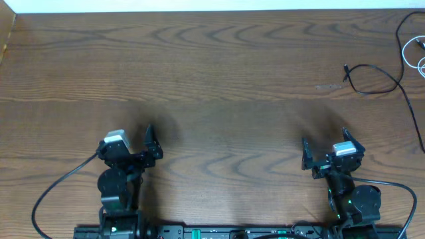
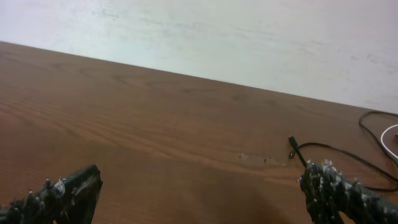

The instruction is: Untangle cables

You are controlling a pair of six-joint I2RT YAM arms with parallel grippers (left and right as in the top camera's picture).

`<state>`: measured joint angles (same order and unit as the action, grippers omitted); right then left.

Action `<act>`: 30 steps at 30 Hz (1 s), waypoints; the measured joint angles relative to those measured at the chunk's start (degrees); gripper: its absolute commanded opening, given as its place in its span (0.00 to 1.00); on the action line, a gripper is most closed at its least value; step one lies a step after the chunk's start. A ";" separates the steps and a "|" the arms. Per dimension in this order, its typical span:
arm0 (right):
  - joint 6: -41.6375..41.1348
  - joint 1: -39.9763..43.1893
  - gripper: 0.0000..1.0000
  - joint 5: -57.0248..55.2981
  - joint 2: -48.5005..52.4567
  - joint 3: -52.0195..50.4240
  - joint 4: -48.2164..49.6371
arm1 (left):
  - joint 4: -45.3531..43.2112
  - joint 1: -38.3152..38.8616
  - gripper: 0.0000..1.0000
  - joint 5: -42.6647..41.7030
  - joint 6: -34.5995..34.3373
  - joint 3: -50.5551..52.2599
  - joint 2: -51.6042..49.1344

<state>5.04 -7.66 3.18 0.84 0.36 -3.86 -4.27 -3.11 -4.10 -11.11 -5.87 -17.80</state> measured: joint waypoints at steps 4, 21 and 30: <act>0.00 0.00 0.99 0.00 0.00 0.00 0.00 | -0.07 0.00 0.98 0.00 0.52 2.91 3.98; -0.02 0.00 0.99 0.00 0.00 0.00 0.00 | 5.42 0.00 0.98 1.49 0.68 5.07 15.82; -0.02 -0.02 0.99 0.00 0.00 0.00 0.00 | 5.68 0.00 0.98 1.51 0.68 4.98 17.20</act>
<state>5.02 -7.68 3.18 0.84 0.36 -3.86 1.41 -3.11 -2.59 -10.44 -0.89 -0.60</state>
